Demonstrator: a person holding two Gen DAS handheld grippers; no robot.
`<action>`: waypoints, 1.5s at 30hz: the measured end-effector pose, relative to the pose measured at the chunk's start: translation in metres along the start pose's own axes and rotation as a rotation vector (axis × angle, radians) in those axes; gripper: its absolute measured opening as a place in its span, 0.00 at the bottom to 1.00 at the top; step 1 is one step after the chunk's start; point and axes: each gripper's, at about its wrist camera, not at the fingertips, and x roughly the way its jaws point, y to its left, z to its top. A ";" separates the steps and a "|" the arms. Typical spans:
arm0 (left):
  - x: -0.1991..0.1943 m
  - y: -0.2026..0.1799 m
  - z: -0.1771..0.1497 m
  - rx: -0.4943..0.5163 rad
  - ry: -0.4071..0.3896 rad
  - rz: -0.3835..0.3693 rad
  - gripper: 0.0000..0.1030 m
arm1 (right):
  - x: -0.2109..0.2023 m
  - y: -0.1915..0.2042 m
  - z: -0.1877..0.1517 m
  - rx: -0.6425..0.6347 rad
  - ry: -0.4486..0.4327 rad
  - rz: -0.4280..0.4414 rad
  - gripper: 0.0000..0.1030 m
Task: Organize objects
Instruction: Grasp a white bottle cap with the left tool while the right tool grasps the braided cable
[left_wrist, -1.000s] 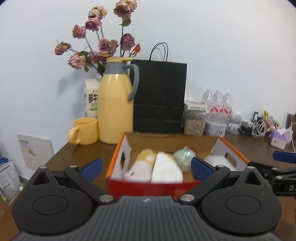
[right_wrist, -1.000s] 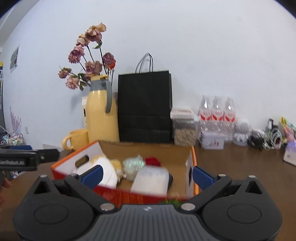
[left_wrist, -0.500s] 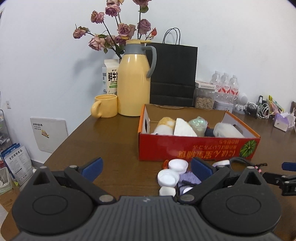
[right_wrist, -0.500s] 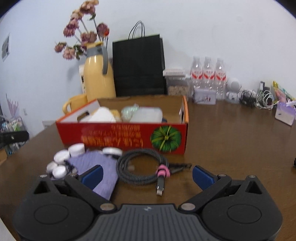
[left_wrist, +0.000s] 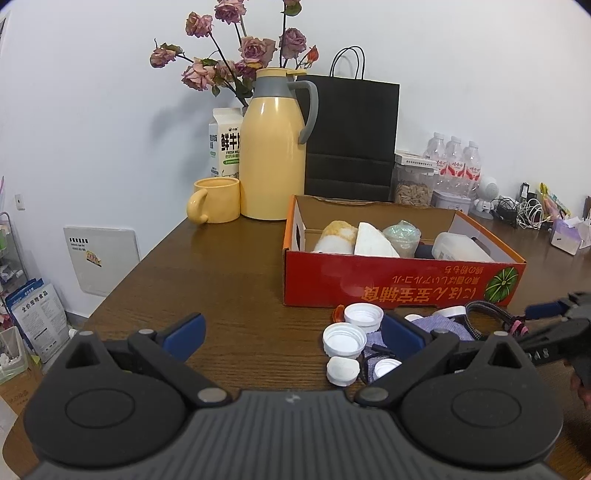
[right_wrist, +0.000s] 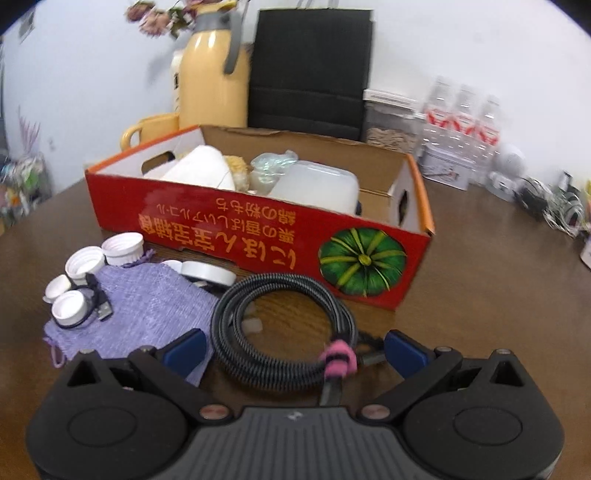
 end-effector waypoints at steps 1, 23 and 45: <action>0.000 0.001 -0.001 -0.001 0.002 0.003 1.00 | 0.004 -0.001 0.003 -0.010 0.006 0.011 1.00; 0.006 0.007 -0.009 -0.020 0.027 0.014 1.00 | 0.010 -0.012 -0.009 -0.018 -0.054 0.131 0.88; 0.043 -0.032 -0.031 0.060 0.099 -0.078 0.98 | -0.044 -0.005 -0.032 0.085 -0.273 -0.022 0.88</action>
